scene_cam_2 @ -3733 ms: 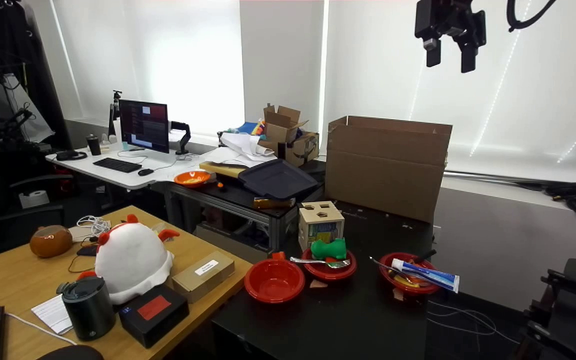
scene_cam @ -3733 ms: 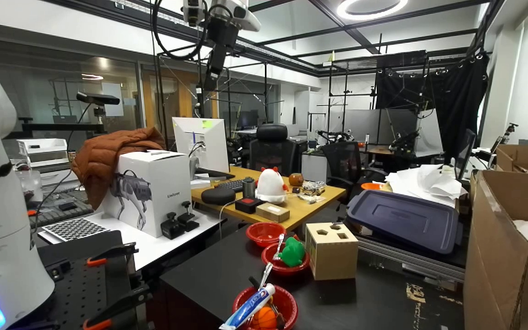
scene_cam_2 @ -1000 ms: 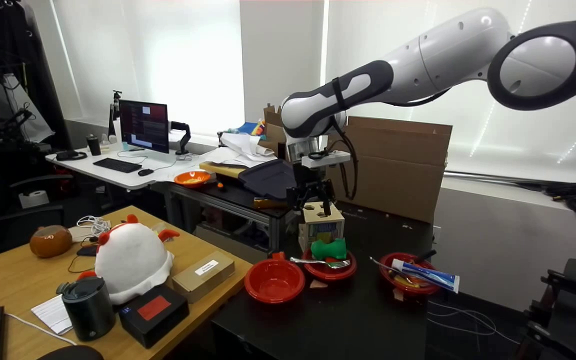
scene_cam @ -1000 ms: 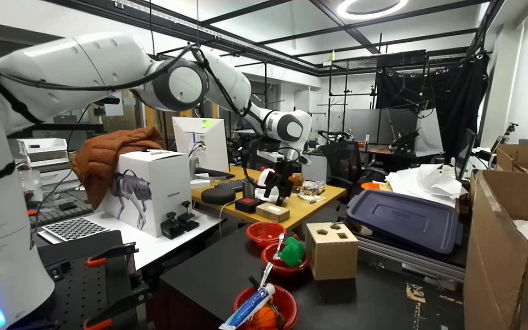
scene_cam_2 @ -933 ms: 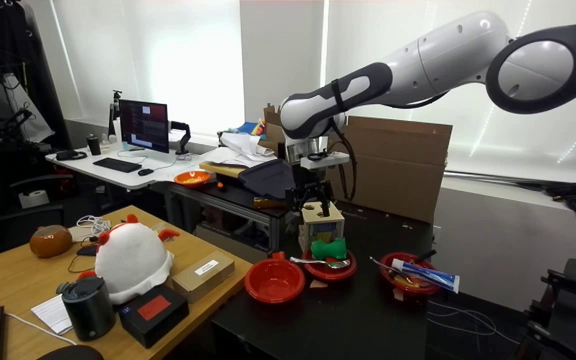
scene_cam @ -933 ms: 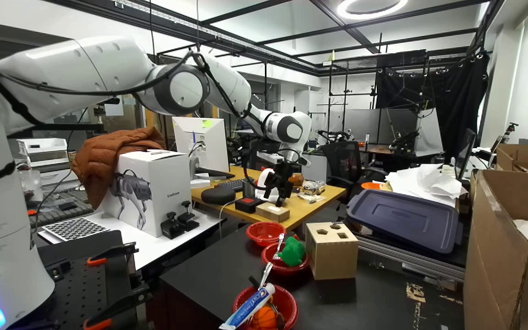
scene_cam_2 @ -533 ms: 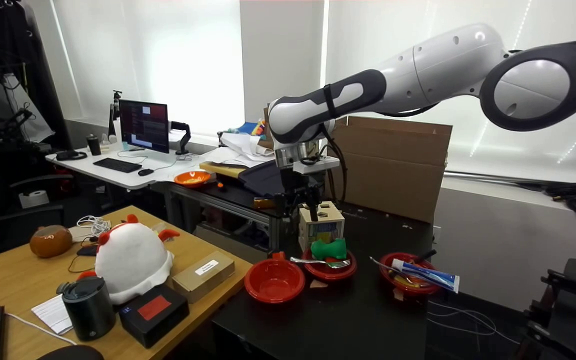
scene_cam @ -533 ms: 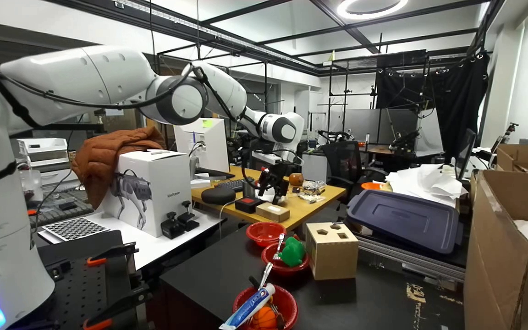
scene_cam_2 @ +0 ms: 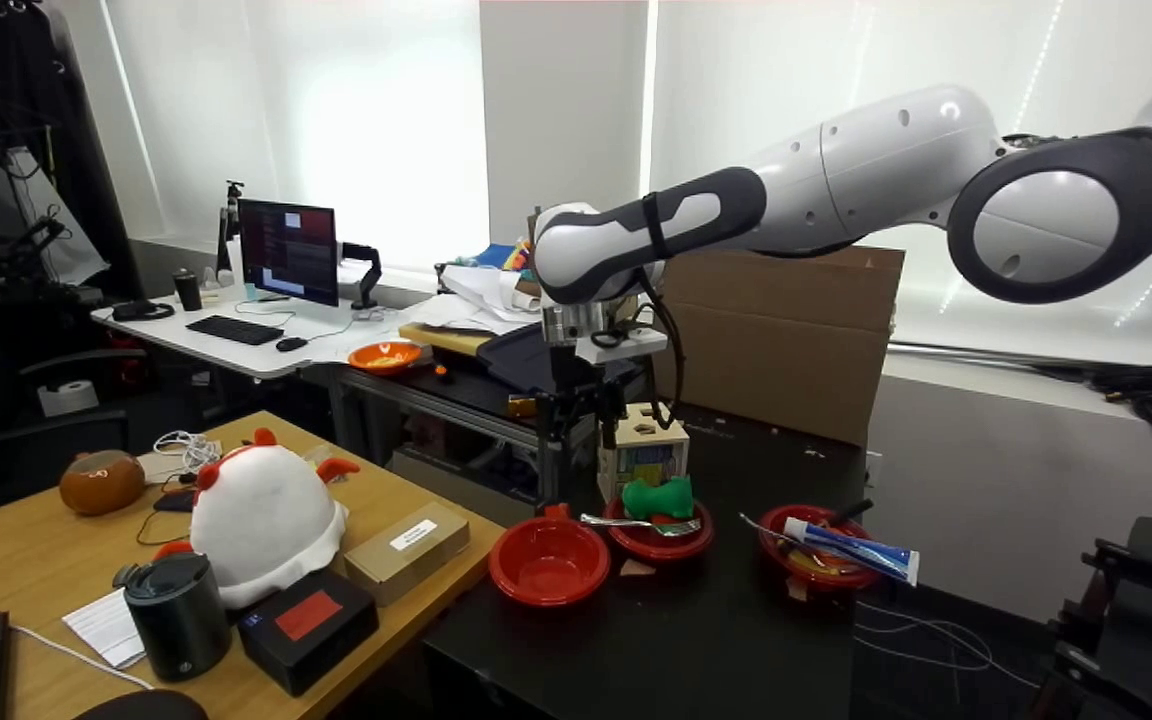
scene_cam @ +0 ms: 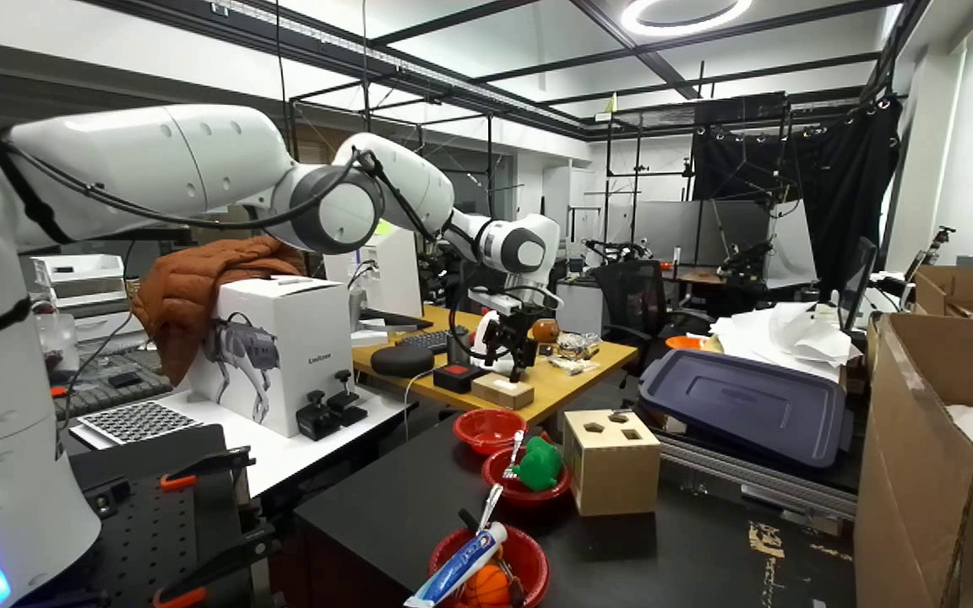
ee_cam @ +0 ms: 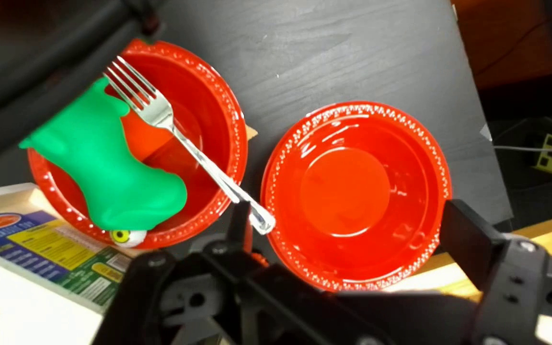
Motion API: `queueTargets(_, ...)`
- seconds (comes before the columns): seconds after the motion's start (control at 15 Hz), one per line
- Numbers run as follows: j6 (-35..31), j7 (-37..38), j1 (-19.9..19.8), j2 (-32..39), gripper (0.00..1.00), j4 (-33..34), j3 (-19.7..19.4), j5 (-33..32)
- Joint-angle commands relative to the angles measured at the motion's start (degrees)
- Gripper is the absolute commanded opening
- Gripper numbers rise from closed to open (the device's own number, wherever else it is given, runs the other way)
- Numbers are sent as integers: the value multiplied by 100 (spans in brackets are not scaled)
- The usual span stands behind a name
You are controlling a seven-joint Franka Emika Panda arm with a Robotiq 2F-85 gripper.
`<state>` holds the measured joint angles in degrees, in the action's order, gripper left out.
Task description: Move the empty red bowl forwards, place the green plush toy inside the bowl
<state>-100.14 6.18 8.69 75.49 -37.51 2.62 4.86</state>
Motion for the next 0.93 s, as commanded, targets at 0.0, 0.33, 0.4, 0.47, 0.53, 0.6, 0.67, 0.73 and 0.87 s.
queueTargets(0.0, -333, 173, -106, 540, 100, 558, 41, 133)
queueTargets(0.33, -137, 307, -173, 1107, 100, 1109, 211, 242)
queueTargets(0.4, -143, 323, -173, 1102, 100, 1078, 260, 280)
queueTargets(0.47, -312, 359, -172, 901, 100, 699, 288, 331)
queueTargets(0.53, -293, 436, -162, 935, 100, 727, 315, 377)
queueTargets(0.6, -243, 524, -170, 937, 100, 710, 342, 426)
queueTargets(0.67, -266, 660, -176, 936, 100, 692, 352, 475)
queueTargets(0.73, -222, 790, -191, 936, 100, 674, 371, 529)
queueTargets(0.87, -182, 977, -204, 937, 100, 646, 402, 624)
